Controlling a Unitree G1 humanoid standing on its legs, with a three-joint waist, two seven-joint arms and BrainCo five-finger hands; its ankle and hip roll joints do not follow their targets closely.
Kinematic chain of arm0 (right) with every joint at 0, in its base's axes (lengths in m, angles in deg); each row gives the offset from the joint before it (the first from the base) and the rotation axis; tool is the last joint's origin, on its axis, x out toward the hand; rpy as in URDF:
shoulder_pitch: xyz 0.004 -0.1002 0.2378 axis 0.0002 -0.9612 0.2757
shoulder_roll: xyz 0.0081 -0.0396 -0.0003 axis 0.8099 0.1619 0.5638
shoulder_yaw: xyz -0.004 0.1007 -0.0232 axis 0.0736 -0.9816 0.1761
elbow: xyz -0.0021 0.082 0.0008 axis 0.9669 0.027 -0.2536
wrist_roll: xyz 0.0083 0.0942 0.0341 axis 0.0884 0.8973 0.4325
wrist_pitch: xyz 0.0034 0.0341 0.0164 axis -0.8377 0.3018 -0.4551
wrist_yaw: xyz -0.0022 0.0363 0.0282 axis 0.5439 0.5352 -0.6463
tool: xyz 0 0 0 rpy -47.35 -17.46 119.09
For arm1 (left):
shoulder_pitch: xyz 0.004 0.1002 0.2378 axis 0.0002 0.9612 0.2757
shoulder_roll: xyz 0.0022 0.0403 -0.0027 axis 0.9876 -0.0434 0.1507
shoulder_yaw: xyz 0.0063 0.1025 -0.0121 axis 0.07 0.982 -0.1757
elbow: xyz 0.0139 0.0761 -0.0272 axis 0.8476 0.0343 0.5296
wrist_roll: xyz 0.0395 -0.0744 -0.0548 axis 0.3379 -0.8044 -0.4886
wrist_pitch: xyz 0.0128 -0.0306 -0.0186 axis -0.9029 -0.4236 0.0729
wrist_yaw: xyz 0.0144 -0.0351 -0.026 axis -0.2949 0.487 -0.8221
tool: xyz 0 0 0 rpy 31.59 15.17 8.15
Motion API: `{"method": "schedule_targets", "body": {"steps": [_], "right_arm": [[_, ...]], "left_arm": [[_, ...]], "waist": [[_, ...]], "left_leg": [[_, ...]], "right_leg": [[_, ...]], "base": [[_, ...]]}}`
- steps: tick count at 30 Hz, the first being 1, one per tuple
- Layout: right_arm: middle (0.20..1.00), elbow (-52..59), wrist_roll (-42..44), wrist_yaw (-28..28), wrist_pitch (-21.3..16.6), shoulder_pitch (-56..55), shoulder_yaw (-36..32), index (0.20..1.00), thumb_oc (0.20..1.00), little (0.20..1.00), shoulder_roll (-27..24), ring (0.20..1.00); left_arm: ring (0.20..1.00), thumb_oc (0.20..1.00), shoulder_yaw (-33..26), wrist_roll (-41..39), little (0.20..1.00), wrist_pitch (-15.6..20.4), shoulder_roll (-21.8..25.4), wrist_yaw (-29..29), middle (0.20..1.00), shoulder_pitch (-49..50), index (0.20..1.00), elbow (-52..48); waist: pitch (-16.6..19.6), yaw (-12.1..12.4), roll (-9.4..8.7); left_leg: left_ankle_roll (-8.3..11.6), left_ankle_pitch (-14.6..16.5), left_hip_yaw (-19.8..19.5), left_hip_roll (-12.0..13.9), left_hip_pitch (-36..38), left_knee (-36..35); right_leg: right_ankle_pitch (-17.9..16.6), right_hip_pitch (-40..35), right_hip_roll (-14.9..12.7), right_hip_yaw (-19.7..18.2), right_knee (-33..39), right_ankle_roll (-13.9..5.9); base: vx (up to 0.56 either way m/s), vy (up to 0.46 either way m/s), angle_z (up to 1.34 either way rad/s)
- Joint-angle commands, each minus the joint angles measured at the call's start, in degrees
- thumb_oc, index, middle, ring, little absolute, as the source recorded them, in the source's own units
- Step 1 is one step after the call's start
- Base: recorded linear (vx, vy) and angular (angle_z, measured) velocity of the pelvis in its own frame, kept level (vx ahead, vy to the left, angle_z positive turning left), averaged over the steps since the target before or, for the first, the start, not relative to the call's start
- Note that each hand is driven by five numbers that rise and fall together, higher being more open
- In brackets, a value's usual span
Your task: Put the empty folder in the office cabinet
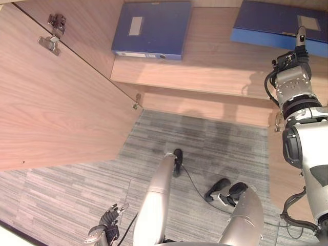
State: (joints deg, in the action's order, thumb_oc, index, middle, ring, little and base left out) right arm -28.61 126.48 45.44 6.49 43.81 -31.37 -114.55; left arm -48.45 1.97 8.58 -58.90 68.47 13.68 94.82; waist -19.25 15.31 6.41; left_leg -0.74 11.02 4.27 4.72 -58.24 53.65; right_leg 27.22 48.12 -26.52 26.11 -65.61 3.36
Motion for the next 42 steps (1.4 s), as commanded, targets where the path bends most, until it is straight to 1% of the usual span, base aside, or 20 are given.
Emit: {"method": "schedule_targets", "body": {"steps": [1,4,6,8,10,11,12,14,15,16,18,19,20,21,23,24,27,30,37,42], "right_arm": [[1.000,1.03,-0.64,-2.14,0.22,4.75,0.31,1.000,1.000,1.000,-2.75,1.000],[1.000,-1.03,-2.57,-1.94,1.93,3.98,0.21,1.000,1.000,1.000,-2.85,1.000],[1.000,-2.26,-7.63,-2.35,4.60,3.48,2.49,1.000,1.000,1.000,-3.67,1.000],[1.000,-4.38,-20.69,-3.18,8.81,4.24,8.72,1.000,1.000,1.000,-6.11,1.000],[1.000,-5.64,-31.79,-4.02,10.78,4.61,13.99,1.000,1.000,1.000,-7.94,1.000],[1.000,-5.67,-34.69,-4.24,11.21,4.58,15.49,1.000,1.000,1.000,-8.78,1.000],[1.000,-5.69,-34.79,-4.27,11.24,4.63,15.52,1.000,1.000,1.000,-8.81,1.000],[1.000,-6.11,-45.06,-5.86,12.25,3.74,19.14,1.000,1.000,1.000,-10.64,1.000],[1.000,-6.22,-45.20,-5.95,12.23,3.87,19.22,1.000,1.000,1.000,-10.64,1.000],[1.000,-6.66,-53.95,-6.10,12.64,4.16,23.23,1.000,1.000,1.000,-11.41,1.000],[1.000,-5.99,-62.18,-5.53,12.70,2.64,25.98,1.000,1.000,1.000,-13.35,1.000],[1.000,-5.94,-62.22,-5.53,12.71,2.58,25.94,1.000,1.000,1.000,-13.38,1.000],[1.000,-6.21,-67.25,-5.20,12.92,1.48,27.12,1.000,1.000,1.000,-14.53,1.000],[1.000,-6.19,-67.29,-5.19,12.93,1.45,27.10,1.000,1.000,1.000,-14.55,1.000],[1.000,-6.78,-73.12,-5.29,13.36,0.32,28.54,1.000,1.000,1.000,-14.89,1.000],[1.000,-6.78,-73.12,-5.29,13.36,0.32,28.54,1.000,1.000,1.000,-14.89,1.000],[1.000,-6.92,-83.04,-4.42,13.72,-1.87,30.58,1.000,1.000,1.000,-14.97,1.000],[1.000,-6.58,-82.90,-4.63,13.49,-2.52,30.05,1.000,1.000,1.000,-15.32,1.000],[1.000,-7.42,-83.06,-9.61,12.31,-5.61,29.05,1.000,1.000,1.000,-17.93,1.000],[1.000,-6.55,-83.68,-10.88,12.12,-7.42,29.29,1.000,1.000,1.000,-17.79,1.000]], "left_arm": [[1.000,1.000,-0.57,-1.27,1.000,-0.28,4.24,-0.03,1.000,1.37,1.000,2.92],[1.000,1.000,-0.80,-0.91,1.000,-0.51,3.94,-0.02,1.000,0.90,1.000,3.57],[1.000,1.000,-1.38,-0.75,1.000,-0.61,3.95,0.21,1.000,1.08,1.000,4.01],[1.000,1.000,-2.47,-0.38,1.000,-0.37,4.36,0.37,1.000,1.12,1.000,4.78],[1.000,1.000,-3.04,0.17,1.000,-0.09,4.77,0.62,1.000,1.15,1.000,4.64],[1.000,1.000,-3.33,0.58,1.000,0.08,4.76,0.60,1.000,1.16,1.000,4.63],[1.000,1.000,-3.32,0.61,1.000,0.09,4.70,0.60,1.000,1.15,1.000,4.62],[1.000,1.000,-3.93,1.28,1.000,0.13,4.70,1.46,1.000,2.15,1.000,4.83],[1.000,1.000,-3.93,1.29,1.000,0.14,4.62,1.47,1.000,2.15,1.000,4.83],[1.000,1.000,-4.40,1.51,1.000,0.25,4.87,1.63,1.000,2.49,1.000,4.78],[1.000,1.000,-5.19,1.08,1.000,0.89,4.49,1.49,1.000,3.14,1.000,4.19],[1.000,1.000,-5.16,1.08,1.000,0.89,4.50,1.49,1.000,3.16,1.000,4.18],[1.000,1.000,-5.52,0.98,1.000,1.10,4.40,1.48,1.000,3.56,1.000,3.87],[1.000,1.000,-5.51,0.98,1.000,1.10,4.39,1.47,1.000,3.58,1.000,3.86],[1.000,1.000,-5.41,1.14,1.000,1.32,4.18,1.48,1.000,3.72,1.000,3.61],[1.000,1.000,-5.41,1.14,1.000,1.32,4.17,1.48,1.000,3.73,1.000,3.61],[1.000,1.000,-4.75,1.52,1.000,1.71,3.49,1.72,1.000,4.22,1.000,2.15],[1.000,1.000,-4.62,1.65,1.000,1.89,3.48,1.80,1.000,4.39,1.000,1.88],[1.000,1.000,-4.62,2.48,1.000,1.79,4.78,3.45,1.000,4.31,1.000,-0.39],[1.000,1.000,-5.05,3.27,1.000,1.68,5.24,3.92,1.000,3.93,1.000,-0.51]], "waist": [[-0.22,1.57,-0.19],[-0.40,1.59,0.08],[-0.40,1.65,0.03],[-0.47,1.40,-0.33],[-0.49,1.18,-0.41],[-0.54,0.94,-0.37],[-0.53,0.91,-0.33],[-0.42,0.90,-0.22],[-0.42,0.86,-0.17],[-0.37,0.91,-0.07],[-0.29,0.99,0.14],[-0.25,0.99,0.13],[-0.20,1.13,0.36],[-0.17,1.12,0.37],[-0.16,1.19,0.67],[-0.15,1.19,0.66],[0.01,1.60,1.60],[0.14,1.74,1.72],[0.73,3.31,2.93],[0.82,3.34,2.91]], "left_leg": [[1.30,8.91,-3.47,0.52,1.93,2.85],[1.09,8.93,-3.59,0.26,1.27,3.06],[1.06,8.78,-3.59,0.12,0.96,3.03],[1.14,8.52,-3.54,0.12,0.62,2.91],[0.99,7.99,-3.61,-0.23,0.18,2.64],[0.89,7.94,-3.74,-0.40,-0.01,2.68],[0.89,7.94,-3.74,-0.43,-0.05,2.69],[0.82,7.58,-3.60,-0.94,-0.22,2.38],[0.82,7.57,-3.59,-0.96,-0.24,2.37],[0.80,7.31,-3.53,-1.10,-0.56,2.17],[0.84,7.01,-3.41,-1.24,-1.07,2.13],[0.84,7.01,-3.42,-1.26,-1.11,2.14],[0.89,6.87,-3.40,-1.46,-1.54,2.27],[0.89,6.87,-3.42,-1.48,-1.57,2.28],[0.83,6.76,-3.36,-1.83,-2.12,2.49],[0.83,6.76,-3.36,-1.84,-2.13,2.49],[0.68,6.77,-3.45,-2.48,-3.20,3.09],[0.66,6.81,-3.47,-2.51,-3.48,3.30],[0.43,7.10,-3.93,-3.43,-5.18,4.84],[0.38,6.79,-4.00,-3.50,-4.67,4.28]], "right_leg": [[-0.72,-3.02,1.55,-6.70,5.26,-4.37],[-0.54,-2.36,1.27,-6.80,4.76,-4.20],[-0.59,-2.03,1.21,-6.82,4.67,-4.17],[-0.64,-1.66,1.13,-7.01,4.64,-4.05],[-0.86,-1.39,0.83,-6.84,4.57,-3.81],[-0.84,-1.20,0.75,-6.99,4.45,-3.69],[-0.82,-1.16,0.72,-7.00,4.41,-3.69],[-0.77,-0.94,0.38,-7.13,4.20,-3.44],[-0.77,-0.91,0.36,-7.13,4.18,-3.44],[-0.79,-0.65,0.14,-6.87,4.12,-3.24],[-0.79,-0.38,-0.37,-6.62,3.99,-3.28],[-0.78,-0.36,-0.39,-6.61,3.97,-3.28],[-0.69,-0.19,-0.90,-6.39,3.72,-3.35],[-0.68,-0.17,-0.92,-6.38,3.70,-3.35],[-0.54,0.13,-1.36,-6.46,3.22,-3.37],[-0.53,0.14,-1.36,-6.46,3.21,-3.37],[0.02,1.33,-2.36,-6.88,1.64,-3.23],[0.18,1.57,-2.53,-6.91,1.36,-3.21],[1.54,2.60,-3.99,-6.82,-1.01,-3.12],[1.14,1.86,-4.02,-6.55,-0.46,-3.24]], "base": [[0.00,0.000,0.00],[0.00,-0.005,0.03],[-0.01,-0.004,0.08],[-0.01,-0.006,0.02],[-0.01,-0.008,0.02],[-0.01,-0.018,0.07],[0.00,-0.007,0.07],[0.00,0.012,0.07],[-0.01,0.020,0.07],[-0.01,0.022,0.04],[0.00,0.013,0.02],[0.00,0.005,0.05],[0.00,0.002,0.07],[0.00,0.002,0.11],[0.00,0.002,0.16],[0.00,0.008,0.18],[0.00,0.016,0.12],[0.00,0.003,0.04],[0.01,-0.011,0.05],[0.01,-0.005,0.07]]}}
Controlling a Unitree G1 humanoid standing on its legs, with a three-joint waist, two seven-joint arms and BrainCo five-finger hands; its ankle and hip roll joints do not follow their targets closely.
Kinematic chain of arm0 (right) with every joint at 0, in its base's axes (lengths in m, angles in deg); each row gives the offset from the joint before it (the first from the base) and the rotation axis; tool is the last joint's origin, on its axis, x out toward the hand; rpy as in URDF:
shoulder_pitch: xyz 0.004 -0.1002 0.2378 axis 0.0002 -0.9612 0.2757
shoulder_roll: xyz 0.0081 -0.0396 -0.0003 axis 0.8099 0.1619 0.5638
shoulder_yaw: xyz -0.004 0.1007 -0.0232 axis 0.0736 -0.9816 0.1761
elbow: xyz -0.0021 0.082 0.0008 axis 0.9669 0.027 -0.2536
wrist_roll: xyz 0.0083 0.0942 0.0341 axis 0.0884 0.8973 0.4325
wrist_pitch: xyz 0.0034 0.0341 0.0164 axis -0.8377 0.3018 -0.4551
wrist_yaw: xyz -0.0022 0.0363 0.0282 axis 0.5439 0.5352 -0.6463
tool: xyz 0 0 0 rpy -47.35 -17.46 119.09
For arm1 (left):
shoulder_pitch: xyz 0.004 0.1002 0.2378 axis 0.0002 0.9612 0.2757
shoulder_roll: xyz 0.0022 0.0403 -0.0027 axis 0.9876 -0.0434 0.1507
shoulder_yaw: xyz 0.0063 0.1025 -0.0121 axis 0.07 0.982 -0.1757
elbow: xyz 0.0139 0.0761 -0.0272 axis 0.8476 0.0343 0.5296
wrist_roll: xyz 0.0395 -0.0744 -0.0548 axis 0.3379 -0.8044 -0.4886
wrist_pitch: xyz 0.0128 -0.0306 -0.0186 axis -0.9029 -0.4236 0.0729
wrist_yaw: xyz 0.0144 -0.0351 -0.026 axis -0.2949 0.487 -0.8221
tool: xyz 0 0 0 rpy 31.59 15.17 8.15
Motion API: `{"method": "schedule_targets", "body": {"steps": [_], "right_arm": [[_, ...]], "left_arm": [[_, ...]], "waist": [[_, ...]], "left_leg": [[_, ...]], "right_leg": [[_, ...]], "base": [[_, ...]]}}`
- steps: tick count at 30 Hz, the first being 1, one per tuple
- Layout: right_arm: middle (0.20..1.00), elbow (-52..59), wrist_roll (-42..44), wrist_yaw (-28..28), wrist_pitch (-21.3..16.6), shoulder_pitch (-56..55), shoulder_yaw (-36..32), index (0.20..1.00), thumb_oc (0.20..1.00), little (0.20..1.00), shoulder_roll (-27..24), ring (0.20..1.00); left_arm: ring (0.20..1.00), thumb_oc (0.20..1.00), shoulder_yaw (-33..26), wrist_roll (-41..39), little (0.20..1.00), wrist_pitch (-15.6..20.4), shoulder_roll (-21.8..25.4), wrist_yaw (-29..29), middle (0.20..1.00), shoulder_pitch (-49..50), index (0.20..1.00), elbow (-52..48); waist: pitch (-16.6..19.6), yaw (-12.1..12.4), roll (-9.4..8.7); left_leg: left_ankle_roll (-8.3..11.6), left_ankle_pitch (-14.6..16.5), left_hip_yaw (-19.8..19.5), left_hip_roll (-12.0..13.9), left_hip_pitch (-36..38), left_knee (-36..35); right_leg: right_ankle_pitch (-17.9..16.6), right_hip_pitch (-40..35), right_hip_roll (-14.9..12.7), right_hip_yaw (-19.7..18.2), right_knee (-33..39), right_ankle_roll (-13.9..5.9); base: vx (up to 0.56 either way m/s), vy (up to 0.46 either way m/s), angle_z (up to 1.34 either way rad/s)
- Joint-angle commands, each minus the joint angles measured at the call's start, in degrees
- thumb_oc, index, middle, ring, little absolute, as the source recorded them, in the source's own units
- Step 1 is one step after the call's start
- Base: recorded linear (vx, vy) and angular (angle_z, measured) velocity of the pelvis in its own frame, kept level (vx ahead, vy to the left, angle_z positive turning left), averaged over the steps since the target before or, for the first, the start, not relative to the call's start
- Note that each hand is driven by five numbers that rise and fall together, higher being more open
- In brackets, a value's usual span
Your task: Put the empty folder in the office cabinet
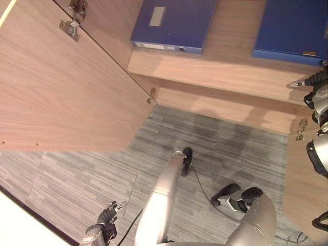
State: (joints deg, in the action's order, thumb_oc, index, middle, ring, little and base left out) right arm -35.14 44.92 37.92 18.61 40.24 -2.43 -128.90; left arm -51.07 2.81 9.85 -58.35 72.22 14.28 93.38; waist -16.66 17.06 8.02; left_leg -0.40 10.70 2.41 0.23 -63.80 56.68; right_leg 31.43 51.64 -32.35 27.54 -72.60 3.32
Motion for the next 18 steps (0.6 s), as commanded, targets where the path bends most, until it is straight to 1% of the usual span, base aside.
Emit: {"method": "schedule_targets", "body": {"steps": [1,4,5,7,9,10,12,13,14,15,16,18], "right_arm": [[1.000,0.08,-2.39,-3.22,-0.03,-4.24,0.25,1.000,1.000,1.000,-3.15,1.000],[1.000,0.47,-2.90,-2.58,0.17,-5.57,-0.30,1.000,1.000,1.000,-1.35,1.000],[1.000,0.49,-2.91,-2.57,0.18,-5.60,-0.34,1.000,1.000,1.000,-1.33,1.000],[1.000,0.91,-3.11,-1.88,0.42,-6.74,-1.14,1.000,1.000,1.000,0.54,1.000],[1.000,1.30,-3.88,-1.14,0.92,-8.19,-1.86,1.000,1.000,1.000,2.85,1.000],[1.000,1.54,-5.07,-1.04,1.44,-9.32,-2.08,1.000,1.000,1.000,4.78,1.000],[1.000,1.60,-7.01,-1.39,1.94,-11.79,-2.82,1.000,1.000,1.000,7.10,1.000],[1.000,1.43,-7.50,-1.59,2.20,-12.62,-3.21,1.000,1.000,1.000,7.82,1.000],[1.000,1.46,-7.52,-1.58,2.22,-12.68,-3.27,1.000,1.000,1.000,7.83,1.000],[1.000,1.32,-7.77,-2.07,2.30,-13.76,-4.05,1.000,1.000,1.000,8.66,1.000],[1.000,1.34,-7.75,-2.07,2.32,-16.90,-6.21,1.000,1.000,1.000,9.91,1.000],[1.000,1.65,-8.21,-1.75,2.24,-20.87,-8.10,1.000,1.000,1.000,11.45,1.000]], "left_arm": [[1.000,1.000,-2.48,2.71,1.000,0.48,4.73,0.16,1.000,3.04,1.000,1.07],[1.000,1.000,-2.48,3.23,1.000,0.69,4.39,-0.03,1.000,2.27,1.000,1.35],[1.000,1.000,-2.49,3.23,1.000,0.69,4.41,-0.03,1.000,2.28,1.000,1.36],[1.000,1.000,-2.59,3.77,1.000,0.86,4.20,-0.23,1.000,1.28,1.000,1.90],[1.000,1.000,-2.34,4.59,1.000,1.03,4.32,-0.37,1.000,0.14,1.000,2.47],[1.000,1.000,-2.04,5.42,1.000,1.18,4.50,-0.44,1.000,-0.74,1.000,2.83],[1.000,1.000,-1.70,6.60,1.000,1.20,4.33,-0.06,1.000,-1.49,1.000,3.00],[1.000,1.000,-1.57,7.22,1.000,1.16,4.31,0.04,1.000,-1.85,1.000,3.27],[1.000,1.000,-1.56,7.23,1.000,1.17,4.35,0.05,1.000,-1.85,1.000,3.28],[1.000,1.000,-1.38,8.11,1.000,1.03,4.28,0.42,1.000,-2.23,1.000,3.26],[1.000,1.000,-0.86,9.46,1.000,0.99,3.62,0.82,1.000,-3.00,1.000,3.30],[1.000,1.000,-0.30,11.07,1.000,0.69,2.73,1.16,1.000,-3.66,1.000,3.25]], "waist": [[-1.81,1.56,1.26],[-1.87,1.27,0.99],[-1.91,1.25,1.02],[-1.94,1.05,0.73],[-2.02,0.89,0.36],[-1.71,0.66,-0.29],[-1.25,0.27,-0.79],[-0.99,0.31,-1.08],[-1.23,0.28,-0.95],[-0.77,0.29,-1.22],[-0.21,0.04,-1.59],[0.37,-0.36,-1.72]], "left_leg": [[0.11,6.88,-2.12,1.08,1.26,0.74],[0.13,6.02,-1.90,1.44,3.12,-1.85],[0.13,5.97,-1.93,1.44,3.25,-1.97],[0.15,5.00,-1.64,1.68,5.57,-4.78],[0.31,3.43,-1.22,1.72,9.38,-9.44],[0.62,1.95,-0.60,1.94,12.50,-13.44],[0.84,0.41,-0.21,1.91,17.12,-18.24],[0.90,-0.17,-0.24,1.66,19.04,-20.15],[0.91,-0.33,-0.32,1.68,19.53,-20.50],[1.03,-0.83,-0.27,1.44,21.48,-22.60],[1.37,-2.12,0.20,1.04,25.96,-26.79],[1.57,-3.33,0.64,0.55,30.49,-31.24]], "right_leg": [[-3.33,-2.12,1.79,-7.80,7.22,-3.26],[-4.99,-4.25,2.03,-6.86,10.17,-3.97],[-5.06,-4.42,2.07,-6.77,10.31,-3.98],[-6.50,-6.42,2.63,-5.76,13.29,-4.73],[-9.18,-9.90,3.89,-4.17,18.29,-5.96],[-11.64,-12.97,5.30,-2.64,23.07,-7.22],[-14.51,-17.11,6.93,-1.20,28.04,-8.39],[-15.82,-19.16,7.55,-0.84,30.77,-8.76],[-16.03,-19.74,7.70,-0.65,31.21,-8.77],[-17.13,-21.85,8.18,-0.30,33.79,-9.13],[-20.31,-26.74,9.27,0.64,40.01,-10.03],[-23.19,-31.05,10.29,1.19,45.88,-10.85]], "base": [[0.00,0.000,0.00],[0.00,0.000,0.00],[0.00,0.000,0.00],[0.00,0.020,-0.01],[0.00,0.053,-0.05],[0.02,0.062,-0.07],[0.04,0.073,-0.14],[0.03,0.044,-0.13],[0.03,0.033,-0.10],[0.06,0.073,-0.11],[0.07,0.111,-0.13],[0.06,0.092,-0.07]]}}
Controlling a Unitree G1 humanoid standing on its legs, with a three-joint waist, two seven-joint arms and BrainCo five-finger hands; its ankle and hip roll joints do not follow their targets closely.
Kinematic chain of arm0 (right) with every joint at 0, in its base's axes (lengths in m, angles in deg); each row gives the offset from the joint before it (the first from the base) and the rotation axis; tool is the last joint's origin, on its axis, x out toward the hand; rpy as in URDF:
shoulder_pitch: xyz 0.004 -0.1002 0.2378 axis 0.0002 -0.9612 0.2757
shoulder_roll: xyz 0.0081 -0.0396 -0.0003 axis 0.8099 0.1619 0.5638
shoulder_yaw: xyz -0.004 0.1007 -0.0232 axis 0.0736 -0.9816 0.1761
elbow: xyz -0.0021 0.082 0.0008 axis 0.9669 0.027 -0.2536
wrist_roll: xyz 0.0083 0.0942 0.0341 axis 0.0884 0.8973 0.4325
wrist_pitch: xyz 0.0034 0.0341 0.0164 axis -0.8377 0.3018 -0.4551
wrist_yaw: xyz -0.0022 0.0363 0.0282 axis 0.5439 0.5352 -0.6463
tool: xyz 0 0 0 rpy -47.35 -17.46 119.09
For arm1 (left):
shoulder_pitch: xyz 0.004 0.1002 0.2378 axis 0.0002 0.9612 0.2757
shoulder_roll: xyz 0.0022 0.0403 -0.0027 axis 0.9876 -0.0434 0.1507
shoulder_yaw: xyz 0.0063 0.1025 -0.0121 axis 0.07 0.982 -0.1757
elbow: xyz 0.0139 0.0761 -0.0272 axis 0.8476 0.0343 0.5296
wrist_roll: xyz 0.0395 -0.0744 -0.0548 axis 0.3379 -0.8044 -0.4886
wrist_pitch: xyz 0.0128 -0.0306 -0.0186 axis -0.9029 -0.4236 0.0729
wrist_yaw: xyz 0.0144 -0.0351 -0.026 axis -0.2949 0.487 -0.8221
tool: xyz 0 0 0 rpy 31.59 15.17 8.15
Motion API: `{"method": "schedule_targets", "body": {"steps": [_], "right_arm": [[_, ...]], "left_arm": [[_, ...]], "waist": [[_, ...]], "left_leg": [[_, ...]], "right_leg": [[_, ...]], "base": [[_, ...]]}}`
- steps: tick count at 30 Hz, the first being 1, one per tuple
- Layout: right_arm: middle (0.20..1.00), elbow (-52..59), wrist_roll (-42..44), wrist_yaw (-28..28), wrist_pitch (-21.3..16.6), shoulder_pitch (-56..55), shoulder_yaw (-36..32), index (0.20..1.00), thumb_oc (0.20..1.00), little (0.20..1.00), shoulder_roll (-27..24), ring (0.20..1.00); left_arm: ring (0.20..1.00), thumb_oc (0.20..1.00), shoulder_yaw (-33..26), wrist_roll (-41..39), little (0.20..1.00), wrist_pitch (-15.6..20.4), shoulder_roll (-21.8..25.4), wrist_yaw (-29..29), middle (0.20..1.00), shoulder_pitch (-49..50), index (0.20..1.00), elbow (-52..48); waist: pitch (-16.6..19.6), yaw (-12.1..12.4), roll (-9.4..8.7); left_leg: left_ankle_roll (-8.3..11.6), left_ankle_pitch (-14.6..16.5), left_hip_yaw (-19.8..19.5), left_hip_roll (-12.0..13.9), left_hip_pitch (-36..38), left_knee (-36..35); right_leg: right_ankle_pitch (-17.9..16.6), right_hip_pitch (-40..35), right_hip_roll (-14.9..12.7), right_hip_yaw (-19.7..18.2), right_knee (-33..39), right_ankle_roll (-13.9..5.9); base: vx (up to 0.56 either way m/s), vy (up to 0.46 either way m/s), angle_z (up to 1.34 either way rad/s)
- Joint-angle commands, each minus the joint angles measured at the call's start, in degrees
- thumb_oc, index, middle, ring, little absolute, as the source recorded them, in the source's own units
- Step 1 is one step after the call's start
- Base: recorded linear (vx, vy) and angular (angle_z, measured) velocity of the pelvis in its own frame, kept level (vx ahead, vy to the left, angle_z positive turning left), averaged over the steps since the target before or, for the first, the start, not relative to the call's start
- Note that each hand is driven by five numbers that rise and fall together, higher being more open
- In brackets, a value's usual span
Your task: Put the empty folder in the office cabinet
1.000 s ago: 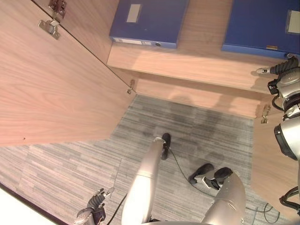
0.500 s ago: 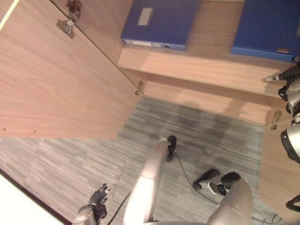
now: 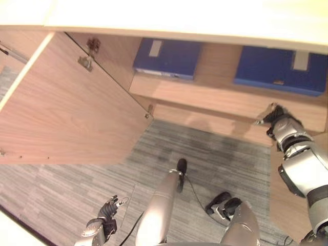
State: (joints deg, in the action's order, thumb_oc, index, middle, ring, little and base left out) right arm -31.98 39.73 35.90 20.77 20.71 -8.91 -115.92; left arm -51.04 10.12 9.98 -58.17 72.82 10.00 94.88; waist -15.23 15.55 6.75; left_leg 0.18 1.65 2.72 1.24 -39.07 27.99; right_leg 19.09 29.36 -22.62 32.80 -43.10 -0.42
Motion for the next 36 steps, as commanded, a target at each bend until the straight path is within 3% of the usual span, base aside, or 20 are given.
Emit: {"method": "schedule_targets", "body": {"steps": [1,2,6,10,15,18,20,25,26,29,32,33,36], "right_arm": [[1.000,-1.44,-3.03,0.31,0.10,-1.48,-1.70,1.000,1.000,1.000,-1.52,1.000],[1.000,-1.32,-4.32,0.04,0.12,-5.70,-2.79,1.000,1.000,1.000,0.65,1.000],[1.000,-0.67,-8.11,-0.62,-0.05,-12.22,-2.76,1.000,1.000,1.000,4.44,1.000],[1.000,-0.13,-7.41,-0.21,-0.22,-17.86,-5.20,1.000,1.000,1.000,7.68,1.000],[1.000,-0.62,-3.36,-1.60,-0.63,-25.66,-9.29,1.000,1.000,1.000,12.65,1.000],[1.000,-0.68,-0.72,-2.45,-0.87,-28.76,-10.81,1.000,1.000,1.000,14.59,1.000],[1.000,-1.49,1.45,-2.42,-0.37,-33.45,-13.01,1.000,1.000,1.000,17.98,1.000],[1.000,-1.99,7.61,-2.96,-0.93,-40.71,-17.39,1.000,1.000,1.000,18.29,1.000],[1.000,-2.00,7.61,-2.97,-0.92,-40.80,-17.38,1.000,1.000,1.000,18.31,1.000],[1.000,-2.29,10.64,-3.42,-1.87,-47.73,-20.52,1.000,1.000,1.000,17.89,1.000],[1.000,-3.02,11.66,-3.85,-1.87,-50.66,-21.93,1.000,1.000,1.000,17.20,1.000],[1.000,-3.29,12.65,-3.97,-2.35,-53.43,-23.19,1.000,1.000,1.000,16.59,1.000],[1.000,-2.77,13.41,-4.48,-3.12,-57.12,-23.67,1.000,1.000,1.000,16.64,1.000]], "left_arm": [[1.000,1.000,-0.30,3.77,1.000,0.57,2.58,0.56,1.000,0.67,1.000,1.75],[1.000,1.000,0.18,5.32,1.000,0.46,1.44,0.90,1.000,0.01,1.000,2.25],[1.000,1.000,0.21,9.16,1.000,0.37,-1.25,0.58,1.000,-0.79,1.000,4.75],[1.000,1.000,-0.44,12.26,1.000,0.31,-3.92,-0.93,1.000,-3.94,1.000,10.35],[1.000,1.000,0.10,17.92,1.000,-0.50,-6.02,-1.97,1.000,-6.64,1.000,14.01],[1.000,1.000,0.26,18.40,1.000,-0.72,-6.75,-1.77,1.000,-6.33,1.000,14.07],[1.000,1.000,1.29,20.06,1.000,-1.34,-8.17,-1.48,1.000,-5.75,1.000,13.90],[1.000,1.000,0.98,22.29,1.000,-1.74,-9.17,-1.47,1.000,-4.99,1.000,15.43],[1.000,1.000,1.01,22.30,1.000,-1.74,-9.17,-1.47,1.000,-4.91,1.000,15.46],[1.000,1.000,1.46,25.68,1.000,-1.85,-10.16,-0.73,1.000,-4.65,1.000,17.15],[1.000,1.000,1.14,25.55,1.000,-2.12,-10.56,-0.48,1.000,-4.33,1.000,17.22],[1.000,1.000,0.01,24.83,1.000,-2.36,-10.97,-0.54,1.000,-3.64,1.000,17.35],[1.000,1.000,-2.15,23.77,1.000,-2.52,-11.60,-0.97,1.000,-2.48,1.000,18.44]], "waist": [[-1.18,1.15,-0.41],[-0.18,0.43,-1.19],[2.27,-0.74,-3.18],[4.95,-3.34,-4.42],[7.99,-5.05,-5.27],[9.37,-5.26,-5.72],[11.16,-5.77,-6.45],[12.51,-8.89,-6.43],[12.56,-8.89,-6.57],[12.02,-13.29,-6.87],[11.53,-14.94,-6.97],[11.13,-16.64,-7.25],[10.65,-18.95,-7.84]], "left_leg": [[1.01,5.59,0.31,-0.45,6.12,-2.84],[1.48,4.26,0.95,-0.63,10.43,-7.53],[1.54,1.65,1.86,-0.80,19.50,-17.47],[1.32,-1.31,2.87,-1.15,26.03,-25.27],[0.63,-2.30,4.66,-0.41,31.03,-28.92],[0.43,-2.46,5.89,-0.48,31.95,-29.14],[0.48,-3.31,8.35,-0.43,33.08,-30.07],[1.76,-6.10,11.58,2.54,34.54,-31.80],[2.20,-5.35,11.17,2.37,35.23,-32.04],[3.83,-5.78,13.84,5.85,36.01,-29.86],[4.88,-5.84,15.51,8.22,35.64,-27.00],[5.91,-5.74,17.73,10.94,35.59,-23.71],[7.18,-5.38,21.81,14.98,36.31,-20.18]], "right_leg": [[-11.02,-9.17,0.66,-3.96,16.73,-7.13],[-13.84,-13.44,2.11,-3.52,23.53,-8.06],[-19.37,-20.77,4.67,-3.31,35.95,-9.64],[-24.78,-23.93,5.52,-5.15,40.39,-11.43],[-20.26,-29.32,6.17,-7.94,36.18,-10.26],[-20.49,-31.57,6.19,-8.76,34.98,-10.51],[-18.94,-34.31,7.47,-9.70,38.31,-10.75],[-17.80,-33.70,11.54,-12.26,43.85,-8.81],[-17.06,-34.23,11.45,-12.56,43.75,-9.17],[-16.19,-34.67,14.51,-15.16,45.03,-7.38],[-15.71,-34.94,16.36,-16.86,45.93,-6.14],[-15.48,-35.24,18.28,-18.91,46.83,-5.04],[-15.13,-35.56,20.88,-22.12,48.09,-3.94]], "base": [[0.09,0.100,-0.07],[0.09,0.105,-0.15],[0.09,0.109,-0.33],[0.01,0.093,-0.36],[-0.03,0.002,-0.12],[-0.06,-0.038,-0.33],[-0.10,-0.090,-0.36],[-0.04,-0.163,-0.74],[-0.07,-0.127,-0.17],[-0.04,-0.278,-0.32],[-0.06,-0.235,-0.45],[-0.07,-0.269,-0.65],[-0.08,-0.292,-0.89]]}}
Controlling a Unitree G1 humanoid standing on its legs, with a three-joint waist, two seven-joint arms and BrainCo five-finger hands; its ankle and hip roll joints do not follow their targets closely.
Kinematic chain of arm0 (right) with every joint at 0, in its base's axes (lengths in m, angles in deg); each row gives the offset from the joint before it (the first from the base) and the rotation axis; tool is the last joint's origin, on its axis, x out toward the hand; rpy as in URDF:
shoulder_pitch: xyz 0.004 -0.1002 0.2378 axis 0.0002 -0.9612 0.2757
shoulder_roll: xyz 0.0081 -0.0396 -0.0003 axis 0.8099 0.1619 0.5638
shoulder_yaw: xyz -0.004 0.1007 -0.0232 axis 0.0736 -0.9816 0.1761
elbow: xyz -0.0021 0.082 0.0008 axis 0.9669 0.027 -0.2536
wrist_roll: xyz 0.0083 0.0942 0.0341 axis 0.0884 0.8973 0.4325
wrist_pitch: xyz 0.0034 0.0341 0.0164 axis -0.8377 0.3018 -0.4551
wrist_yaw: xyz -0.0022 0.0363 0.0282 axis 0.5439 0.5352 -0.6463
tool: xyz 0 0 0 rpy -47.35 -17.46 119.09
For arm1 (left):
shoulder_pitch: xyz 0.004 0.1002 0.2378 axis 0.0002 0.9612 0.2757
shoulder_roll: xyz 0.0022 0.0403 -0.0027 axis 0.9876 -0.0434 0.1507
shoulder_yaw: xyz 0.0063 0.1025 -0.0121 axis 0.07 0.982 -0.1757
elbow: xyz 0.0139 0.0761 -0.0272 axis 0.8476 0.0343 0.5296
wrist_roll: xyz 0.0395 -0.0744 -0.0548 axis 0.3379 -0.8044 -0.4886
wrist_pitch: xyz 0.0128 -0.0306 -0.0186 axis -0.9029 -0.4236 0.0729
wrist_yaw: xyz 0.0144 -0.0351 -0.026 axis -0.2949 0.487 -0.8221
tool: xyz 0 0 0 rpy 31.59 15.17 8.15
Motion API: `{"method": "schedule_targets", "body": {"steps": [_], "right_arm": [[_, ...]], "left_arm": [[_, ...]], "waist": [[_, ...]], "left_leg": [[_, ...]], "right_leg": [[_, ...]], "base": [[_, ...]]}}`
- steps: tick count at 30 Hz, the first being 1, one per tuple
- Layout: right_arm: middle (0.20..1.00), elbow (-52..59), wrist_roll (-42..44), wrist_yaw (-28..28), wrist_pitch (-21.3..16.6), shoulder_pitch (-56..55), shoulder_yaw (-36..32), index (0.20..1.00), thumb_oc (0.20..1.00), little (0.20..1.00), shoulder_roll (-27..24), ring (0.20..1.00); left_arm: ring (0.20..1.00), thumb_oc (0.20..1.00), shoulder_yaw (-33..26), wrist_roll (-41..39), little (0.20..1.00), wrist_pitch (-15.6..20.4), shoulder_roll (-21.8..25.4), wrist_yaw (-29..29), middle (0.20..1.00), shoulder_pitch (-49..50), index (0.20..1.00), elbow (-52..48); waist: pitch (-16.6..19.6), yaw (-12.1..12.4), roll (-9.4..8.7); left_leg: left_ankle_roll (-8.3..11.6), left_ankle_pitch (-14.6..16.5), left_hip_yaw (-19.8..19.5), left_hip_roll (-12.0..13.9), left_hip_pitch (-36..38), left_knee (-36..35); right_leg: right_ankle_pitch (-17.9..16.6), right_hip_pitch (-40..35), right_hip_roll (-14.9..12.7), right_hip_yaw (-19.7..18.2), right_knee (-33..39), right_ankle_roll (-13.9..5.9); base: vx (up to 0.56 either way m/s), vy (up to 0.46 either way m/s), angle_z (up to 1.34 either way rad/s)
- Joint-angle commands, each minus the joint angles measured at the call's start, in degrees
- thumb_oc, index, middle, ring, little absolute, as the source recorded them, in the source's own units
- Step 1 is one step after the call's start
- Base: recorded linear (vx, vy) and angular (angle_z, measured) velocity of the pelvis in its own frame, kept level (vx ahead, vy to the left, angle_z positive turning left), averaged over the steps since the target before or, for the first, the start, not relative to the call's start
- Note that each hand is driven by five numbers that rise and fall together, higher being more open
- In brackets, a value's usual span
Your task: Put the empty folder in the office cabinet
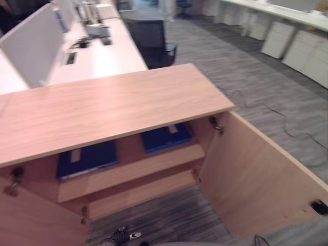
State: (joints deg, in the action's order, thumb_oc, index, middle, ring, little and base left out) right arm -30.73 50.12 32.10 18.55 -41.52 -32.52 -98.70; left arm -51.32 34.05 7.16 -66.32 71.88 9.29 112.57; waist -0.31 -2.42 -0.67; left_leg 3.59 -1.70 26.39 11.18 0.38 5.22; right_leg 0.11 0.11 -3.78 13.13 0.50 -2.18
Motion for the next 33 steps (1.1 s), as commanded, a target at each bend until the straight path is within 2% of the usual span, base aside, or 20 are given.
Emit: {"method": "schedule_targets", "body": {"steps": [1,3,5,6,8,9,10,11,12,13,14,15,16,18,21,23,26,28,30,33], "right_arm": [[1.000,-3.69,3.19,-0.97,-1.15,3.91,-0.24,1.000,1.000,1.000,-0.72,1.000],[1.000,-3.11,2.87,-1.27,-1.45,2.03,-0.12,1.000,1.000,1.000,-1.14,1.000],[1.000,-2.28,2.78,-1.27,-1.77,1.55,0.56,1.000,1.000,1.000,-2.20,1.000],[1.000,-1.78,3.34,-0.99,-1.90,1.37,0.19,1.000,1.000,1.000,-2.83,1.000],[1.000,-1.84,4.08,-0.37,-1.74,1.43,-1.22,1.000,1.000,1.000,-4.15,1.000],[1.000,-1.67,4.49,0.20,-1.72,1.98,-1.93,1.000,1.000,1.000,-5.00,1.000],[1.000,-1.46,5.28,1.14,-1.86,2.80,-3.35,1.000,1.000,1.000,-6.48,1.000],[1.000,-1.42,5.28,1.12,-1.86,2.89,-3.34,1.000,1.000,1.000,-6.45,1.000],[1.000,-1.58,5.98,1.76,-1.99,3.27,-4.65,1.000,1.000,1.000,-7.57,1.000],[1.000,-0.81,6.66,2.18,-2.33,3.50,-5.62,1.000,1.000,1.000,-8.26,1.000],[1.000,-0.80,6.65,2.18,-2.32,3.49,-5.63,1.000,1.000,1.000,-8.26,1.000],[1.000,-0.57,8.72,3.69,-2.68,6.11,-8.06,1.000,1.000,1.000,-11.78,1.000],[1.000,-0.57,8.72,3.69,-2.68,6.11,-8.06,1.000,1.000,1.000,-11.78,1.000],[1.000,4.88,10.51,5.99,-3.84,10.06,-9.56,1.000,1.000,1.000,-16.24,1.000],[1.000,7.67,10.40,6.85,-4.17,10.63,-10.21,1.000,1.000,1.000,-17.48,1.000],[1.000,19.44,7.90,10.37,-5.24,11.46,-11.52,1.000,1.000,1.000,-20.95,1.000],[1.000,27.01,5.26,11.55,-5.88,12.40,-11.62,1.000,1.000,1.000,-23.37,1.000],[1.000,29.14,4.28,11.58,-6.01,12.78,-11.28,1.000,1.000,1.000,-23.90,1.000],[1.000,37.74,0.50,10.93,-6.91,14.30,-9.26,1.000,1.000,1.000,-25.67,1.000],[1.000,43.11,-1.34,9.70,-7.58,15.01,-7.46,1.000,1.000,1.000,-25.85,1.000]], "left_arm": [[1.000,1.000,-2.79,-0.59,1.000,0.31,-3.52,-0.27,1.000,-1.48,1.000,1.52],[1.000,1.000,-4.65,-1.20,1.000,0.06,-3.50,-0.74,1.000,-1.06,1.000,2.56],[1.000,1.000,-5.63,-1.92,1.000,0.26,-3.37,-1.04,1.000,-1.26,1.000,3.13],[1.000,1.000,-5.55,-2.38,1.000,0.40,-3.47,-1.12,1.000,-1.87,1.000,3.04],[1.000,1.000,-5.49,-2.95,1.000,0.47,-3.19,-1.36,1.000,-2.43,1.000,2.58],[1.000,1.000,-5.22,-3.36,1.000,0.45,-2.96,-1.49,1.000,-2.72,1.000,2.13],[1.000,1.000,-4.91,-3.65,1.000,0.49,-2.96,-1.64,1.000,-3.18,1.000,2.15],[1.000,1.000,-4.98,-3.65,1.000,0.51,-2.92,-1.67,1.000,-3.27,1.000,2.14],[1.000,1.000,-4.79,-3.41,1.000,0.43,-3.30,-1.71,1.000,-3.42,1.000,2.74],[1.000,1.000,-4.94,-3.15,1.000,0.44,-3.30,-1.66,1.000,-3.76,1.000,2.62],[1.000,1.000,-4.94,-3.15,1.000,0.44,-3.30,-1.66,1.000,-3.76,1.000,2.62],[1.000,1.000,-4.24,-1.84,1.000,0.60,-3.00,-1.96,1.000,-4.69,1.000,3.08],[1.000,1.000,-4.24,-1.84,1.000,0.60,-3.00,-1.96,1.000,-4.69,1.000,3.08],[1.000,1.000,-3.44,-2.09,1.000,1.13,-2.37,-2.45,1.000,-6.36,1.000,1.95],[1.000,1.000,-3.62,-2.20,1.000,1.19,-2.27,-2.58,1.000,-6.07,1.000,1.56],[1.000,1.000,-3.85,-1.86,1.000,1.18,-2.68,-2.47,1.000,-4.47,1.000,0.40],[1.000,1.000,-4.07,-1.36,1.000,0.95,-2.85,-2.27,1.000,-2.74,1.000,0.38],[1.000,1.000,-4.21,-1.30,1.000,0.89,-2.82,-2.18,1.000,-2.46,1.000,0.46],[1.000,1.000,-5.21,-1.09,1.000,0.57,-2.38,-1.82,1.000,-1.42,1.000,0.16],[1.000,1.000,-5.67,-0.54,1.000,0.46,-2.27,-1.53,1.000,-0.81,1.000,0.52]], "waist": [[-4.47,-1.73,-0.68],[-4.95,-3.18,-1.37],[-5.63,-3.03,-2.33],[-5.82,-2.94,-2.37],[-5.57,-2.95,-2.42],[-5.36,-2.78,-2.32],[-4.84,-3.20,-1.69],[-4.81,-3.12,-2.42],[-4.37,-3.75,-1.03],[-3.87,-4.08,-1.19],[-3.90,-4.01,-1.27],[-2.91,-4.34,-0.66],[-2.92,-4.34,-0.66],[-2.63,-4.49,-0.78],[-2.33,-4.52,-0.70],[-2.32,-4.72,0.18],[-2.05,-4.33,0.70],[-1.90,-4.19,0.74],[-1.87,-3.37,0.98],[-1.68,-2.82,1.07]], "left_leg": [[4.24,-1.80,-0.44,6.64,-2.92,4.00],[4.19,-0.69,0.60,8.60,-2.90,7.47],[2.31,3.91,-3.08,8.49,-3.91,15.46],[1.09,6.07,-5.87,7.54,-5.25,19.70],[-0.21,7.58,-9.41,4.89,-6.20,24.96],[-1.17,8.67,-11.66,2.09,-7.12,26.93],[-3.02,12.74,-12.68,-1.47,-6.77,24.96],[-3.48,11.18,-11.96,-1.86,-7.18,24.41],[-3.99,15.33,-10.86,-2.38,-3.01,19.72],[-4.15,13.95,-9.26,-3.11,-1.21,14.92],[-4.16,13.79,-9.16,-3.23,-0.99,14.59],[-3.27,12.16,-9.87,-5.02,1.23,6.46],[-3.27,12.16,-9.87,-5.02,1.24,6.45],[-2.17,8.94,-11.60,-7.01,2.24,-1.22],[-2.20,8.24,-11.58,-7.33,2.95,-3.18],[-2.23,7.33,-11.70,-7.96,4.82,-6.26],[-2.37,6.73,-11.77,-8.34,6.10,-8.09],[-2.42,6.33,-11.90,-8.55,6.24,-8.72],[-2.58,5.85,-12.48,-8.95,6.70,-9.66],[-2.65,5.56,-12.78,-9.21,6.69,-9.91]], "right_leg": [[3.86,-6.21,3.00,-3.76,4.45,-1.56],[3.75,-5.43,4.01,-6.23,3.81,-0.65],[3.15,-3.84,4.71,-9.21,2.75,0.28],[3.07,-3.21,5.12,-9.72,2.43,0.50],[2.74,-2.85,5.97,-10.08,2.78,0.53],[2.48,-2.78,6.52,-10.84,3.11,0.51],[2.17,-3.12,7.21,-11.38,3.69,0.02],[1.53,-2.29,6.69,-11.49,3.44,0.32],[2.34,-3.33,7.12,-11.38,3.77,-0.66],[1.62,-2.28,6.68,-11.48,3.55,-0.56],[1.63,-2.33,6.60,-11.55,3.55,-0.57],[1.01,-1.50,6.19,-11.14,3.38,-1.43],[1.01,-1.51,6.19,-11.14,3.38,-1.43],[-0.15,0.14,5.01,-10.20,2.82,-2.43],[-0.38,0.39,4.95,-10.37,2.93,-2.58],[-0.58,-0.05,4.70,-10.34,3.22,-3.02],[-0.60,-0.81,4.36,-10.12,3.62,-3.28],[-0.78,-0.80,4.23,-10.06,3.78,-3.33],[-0.80,-1.21,3.88,-9.58,3.98,-3.50],[-0.78,-1.32,3.68,-9.45,4.01,-3.52]], "base": [[-0.08,-0.246,-1.11],[-0.09,-0.215,-1.11],[-0.12,-0.178,-0.97],[-0.11,-0.149,-1.04],[-0.05,-0.106,-0.94],[0.02,-0.026,-0.46],[-0.04,-0.037,-0.26],[0.06,0.077,-0.25],[-0.03,0.059,-0.21],[0.04,0.092,-0.31],[-0.06,0.084,-0.25],[0.00,0.081,-0.05],[-0.04,0.124,0.15],[-0.07,0.083,0.30],[-0.02,0.043,0.16],[-0.02,0.089,0.04],[0.00,0.087,-0.02],[-0.01,0.041,0.08],[-0.02,0.053,0.04],[-0.02,0.042,0.07]]}}
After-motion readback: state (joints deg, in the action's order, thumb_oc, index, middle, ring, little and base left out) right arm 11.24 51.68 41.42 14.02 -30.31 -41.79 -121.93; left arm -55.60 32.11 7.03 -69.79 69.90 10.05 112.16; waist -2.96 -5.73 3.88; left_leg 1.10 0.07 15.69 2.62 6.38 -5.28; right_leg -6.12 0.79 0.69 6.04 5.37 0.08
